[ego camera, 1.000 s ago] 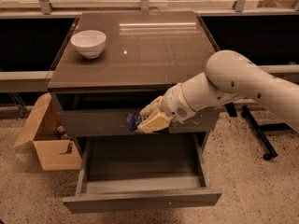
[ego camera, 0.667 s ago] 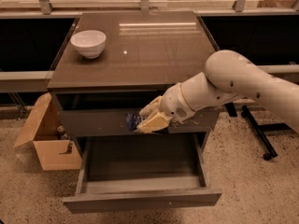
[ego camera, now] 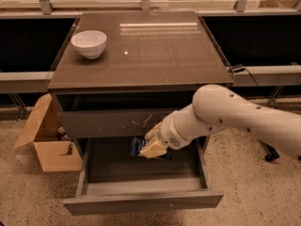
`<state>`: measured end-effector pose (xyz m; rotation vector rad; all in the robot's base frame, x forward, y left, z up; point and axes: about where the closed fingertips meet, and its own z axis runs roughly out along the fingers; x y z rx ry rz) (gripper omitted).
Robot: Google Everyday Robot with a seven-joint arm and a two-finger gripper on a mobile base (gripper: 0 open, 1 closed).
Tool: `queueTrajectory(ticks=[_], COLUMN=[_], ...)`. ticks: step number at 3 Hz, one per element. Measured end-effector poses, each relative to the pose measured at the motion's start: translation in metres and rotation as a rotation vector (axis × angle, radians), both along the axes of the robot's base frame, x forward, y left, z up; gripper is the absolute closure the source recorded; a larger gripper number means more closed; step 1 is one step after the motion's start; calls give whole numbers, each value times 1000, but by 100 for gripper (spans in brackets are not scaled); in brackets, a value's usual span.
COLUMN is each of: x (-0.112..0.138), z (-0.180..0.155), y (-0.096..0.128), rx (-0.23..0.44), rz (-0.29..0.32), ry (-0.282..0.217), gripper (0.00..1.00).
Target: Place rxbar blueberry into middle drawer
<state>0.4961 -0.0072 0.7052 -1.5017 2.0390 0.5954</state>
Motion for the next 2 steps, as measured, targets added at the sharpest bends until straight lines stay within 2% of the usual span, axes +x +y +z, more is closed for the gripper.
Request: queueTrajectory(ticks=[1,2], x=[-8,-12], z=[-31,-65], y=[-5,-8], rx=[-54,-75], rz=[-52,-97], ry=[11,24], gripper=[100,100])
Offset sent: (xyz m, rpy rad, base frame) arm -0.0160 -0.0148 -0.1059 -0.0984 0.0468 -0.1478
